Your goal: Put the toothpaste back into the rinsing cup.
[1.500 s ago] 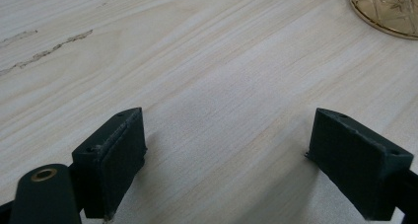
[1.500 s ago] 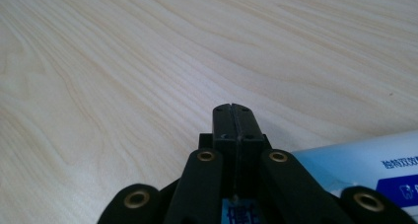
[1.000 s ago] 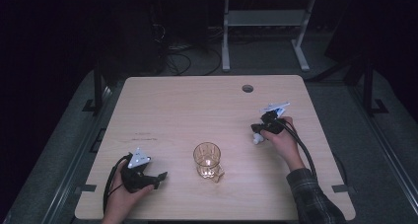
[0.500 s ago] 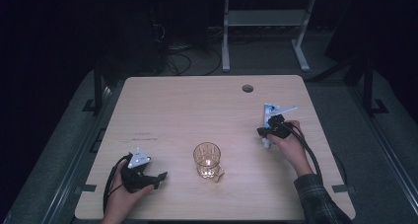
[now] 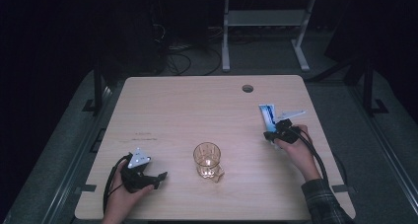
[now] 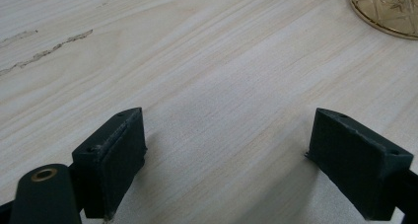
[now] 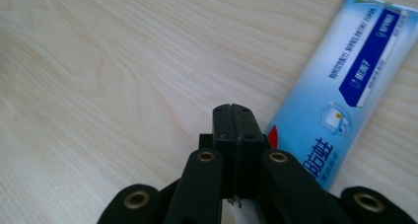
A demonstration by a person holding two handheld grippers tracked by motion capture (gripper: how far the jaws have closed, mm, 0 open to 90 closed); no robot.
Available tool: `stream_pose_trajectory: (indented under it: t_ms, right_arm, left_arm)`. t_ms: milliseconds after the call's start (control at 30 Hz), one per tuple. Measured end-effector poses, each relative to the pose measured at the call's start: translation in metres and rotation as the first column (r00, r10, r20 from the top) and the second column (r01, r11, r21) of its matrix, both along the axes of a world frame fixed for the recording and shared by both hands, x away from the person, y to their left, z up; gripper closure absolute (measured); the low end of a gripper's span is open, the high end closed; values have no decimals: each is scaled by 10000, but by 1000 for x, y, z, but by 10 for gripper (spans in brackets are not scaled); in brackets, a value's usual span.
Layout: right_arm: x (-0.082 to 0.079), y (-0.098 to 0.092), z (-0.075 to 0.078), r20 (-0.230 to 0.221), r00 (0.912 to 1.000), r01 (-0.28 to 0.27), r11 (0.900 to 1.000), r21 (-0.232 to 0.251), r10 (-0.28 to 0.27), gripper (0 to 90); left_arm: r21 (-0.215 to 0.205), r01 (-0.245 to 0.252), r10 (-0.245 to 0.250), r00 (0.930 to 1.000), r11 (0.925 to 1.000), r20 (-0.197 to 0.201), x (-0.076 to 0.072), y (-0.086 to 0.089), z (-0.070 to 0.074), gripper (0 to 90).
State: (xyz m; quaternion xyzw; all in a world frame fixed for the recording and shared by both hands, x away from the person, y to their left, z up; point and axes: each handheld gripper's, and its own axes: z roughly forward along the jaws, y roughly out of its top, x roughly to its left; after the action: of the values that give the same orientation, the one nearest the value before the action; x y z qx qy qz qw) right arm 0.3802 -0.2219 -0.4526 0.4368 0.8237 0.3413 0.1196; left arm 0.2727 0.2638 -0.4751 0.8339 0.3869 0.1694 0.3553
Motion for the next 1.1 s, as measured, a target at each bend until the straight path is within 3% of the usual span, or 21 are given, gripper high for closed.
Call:
stream_pose_trajectory:
  t_ms: [600, 733, 833, 1000, 1100]
  right_arm:
    - [-15, -22, 0, 69, 9997, 245, 9997, -74, -244, 886]
    - [-18, -22, 7, 188, 9996, 197, 9998, 94, -199, 837]
    - [-19, -22, 15, 363, 9989, 282, 9993, 264, -292, 752]
    - [-17, -23, 21, 445, 9978, 483, 9984, 288, -496, 681]
    - [-12, -22, 25, 458, 9970, 621, 9978, 215, -630, 594]
  left_arm:
    - [-10, -18, 18, 10000, 10000, 11, -1, 0, 0, 130]
    - [-10, -15, 15, 10000, 10000, 11, -1, 0, 0, 130]
    - [-11, -18, 18, 10000, 10000, 10, -1, 0, 0, 130]
    - [-10, -18, 18, 10000, 10000, 10, -1, 0, 0, 130]
    - [-9, -17, 17, 10000, 10000, 11, -1, 0, 0, 130]
